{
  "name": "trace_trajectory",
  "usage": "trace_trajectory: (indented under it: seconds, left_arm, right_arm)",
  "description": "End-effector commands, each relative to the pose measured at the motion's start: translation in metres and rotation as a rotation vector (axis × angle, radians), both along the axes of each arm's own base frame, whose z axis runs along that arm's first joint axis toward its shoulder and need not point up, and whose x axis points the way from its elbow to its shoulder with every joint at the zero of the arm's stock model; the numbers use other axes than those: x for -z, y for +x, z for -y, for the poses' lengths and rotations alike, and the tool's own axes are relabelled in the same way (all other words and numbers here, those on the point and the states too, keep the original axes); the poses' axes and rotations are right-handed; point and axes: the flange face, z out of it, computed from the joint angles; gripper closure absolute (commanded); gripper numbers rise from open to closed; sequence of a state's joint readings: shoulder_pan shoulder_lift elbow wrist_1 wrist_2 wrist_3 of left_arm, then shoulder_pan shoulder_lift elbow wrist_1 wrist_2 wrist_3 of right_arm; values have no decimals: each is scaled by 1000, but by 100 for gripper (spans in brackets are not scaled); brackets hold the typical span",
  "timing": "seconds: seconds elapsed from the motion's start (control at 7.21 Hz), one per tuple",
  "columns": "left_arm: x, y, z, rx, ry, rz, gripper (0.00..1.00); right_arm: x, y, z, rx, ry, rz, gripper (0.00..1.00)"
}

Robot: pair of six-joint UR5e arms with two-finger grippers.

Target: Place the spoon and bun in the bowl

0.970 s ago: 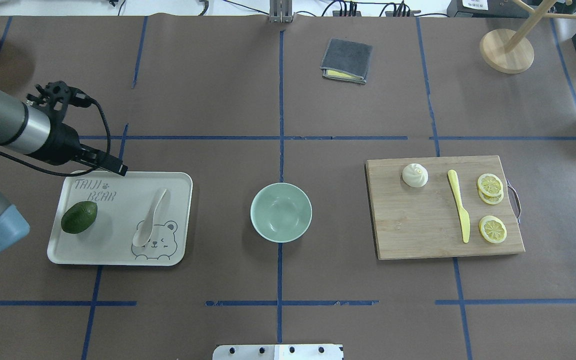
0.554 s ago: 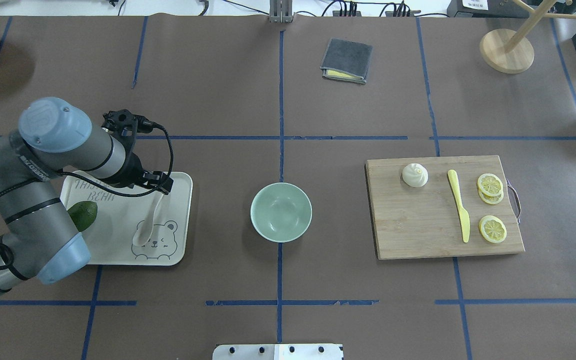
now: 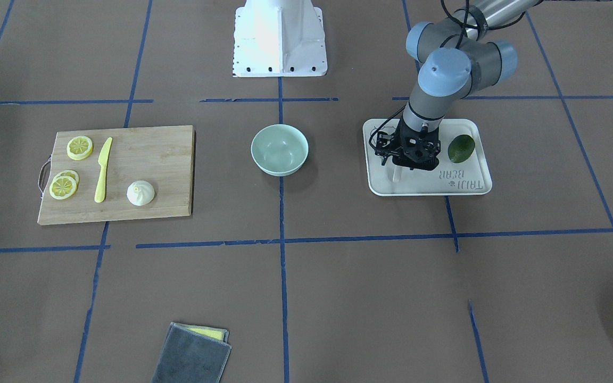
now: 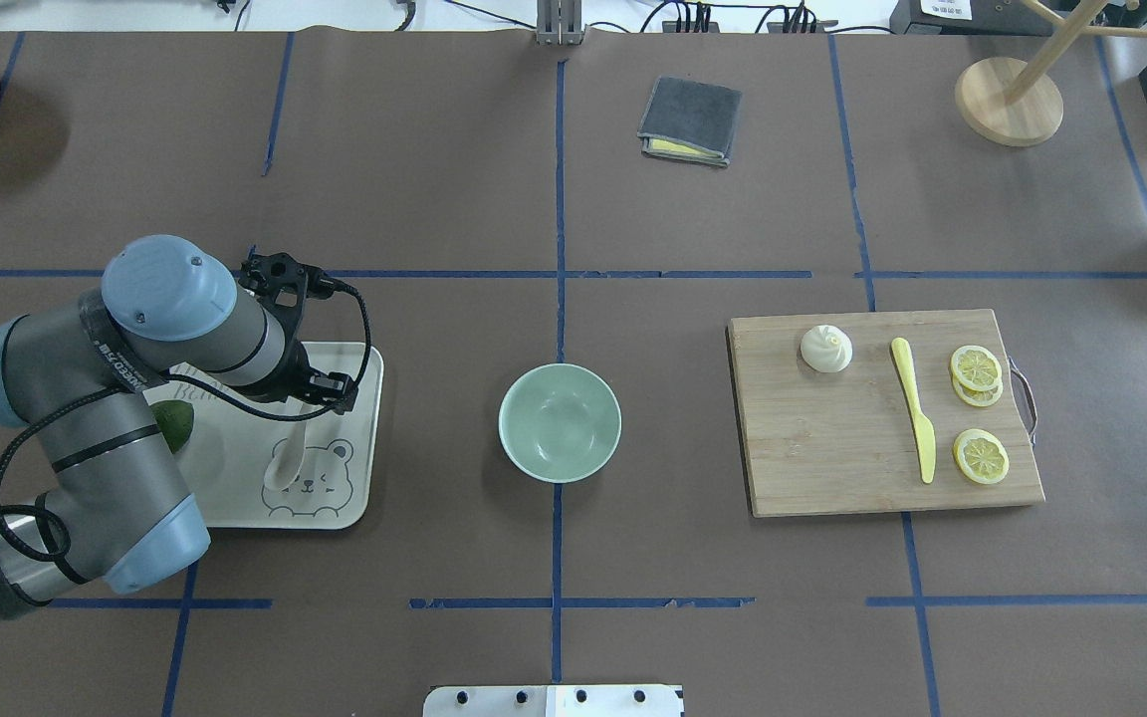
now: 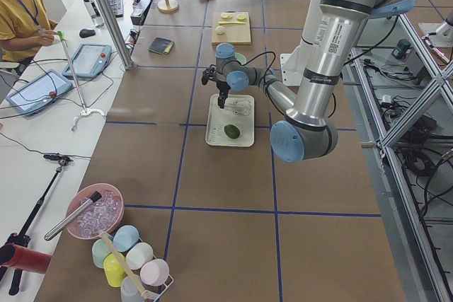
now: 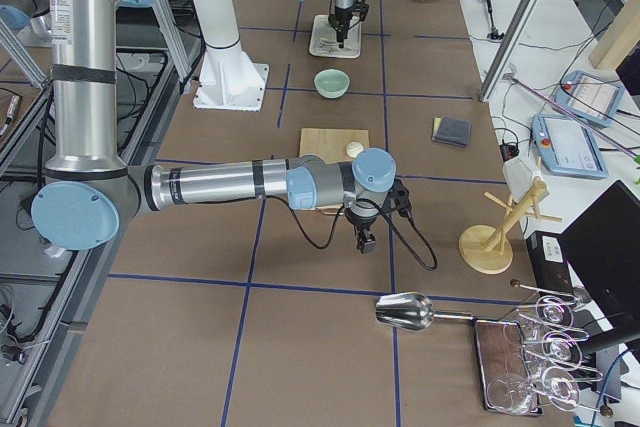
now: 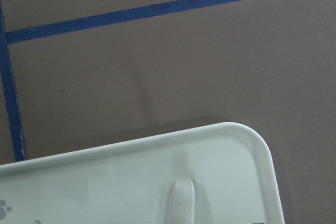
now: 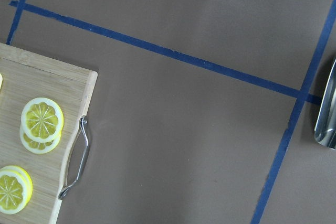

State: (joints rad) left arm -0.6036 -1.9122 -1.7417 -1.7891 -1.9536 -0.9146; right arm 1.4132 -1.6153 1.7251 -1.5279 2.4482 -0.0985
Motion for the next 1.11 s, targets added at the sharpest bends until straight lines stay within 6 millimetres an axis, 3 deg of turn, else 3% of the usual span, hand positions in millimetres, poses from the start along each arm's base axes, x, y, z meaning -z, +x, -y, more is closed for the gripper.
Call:
trace_trajectory:
  seconds: [0.0, 0.14, 0.42, 0.55, 0.69, 0.83, 0.97]
  left_arm:
    - [-6, 4, 0, -5, -7, 9, 39]
    - [-8, 3, -1, -5, -9, 13, 54]
    - [-6, 2, -1, -4, -6, 11, 100]
    - [-5, 2, -2, -2, -10, 10, 100]
    - [8, -4, -1, 16, -12, -11, 100]
    - [37, -14, -8, 56, -26, -63, 100]
    - [74, -5, -6, 118, -69, -122, 100]
  right_arm:
    - [-2, -2, 0, 3, -4, -1, 0]
    - [-2, -2, 0, 3, -4, -1, 0]
    - [-1, -2, 0, 3, -4, 1, 0]
    - [-1, -2, 0, 3, -4, 1, 0]
    - [0, -2, 0, 3, -3, 3, 0]
    - [4, -2, 0, 3, 7, 9, 0]
    - [13, -6, -1, 12, 11, 69, 0]
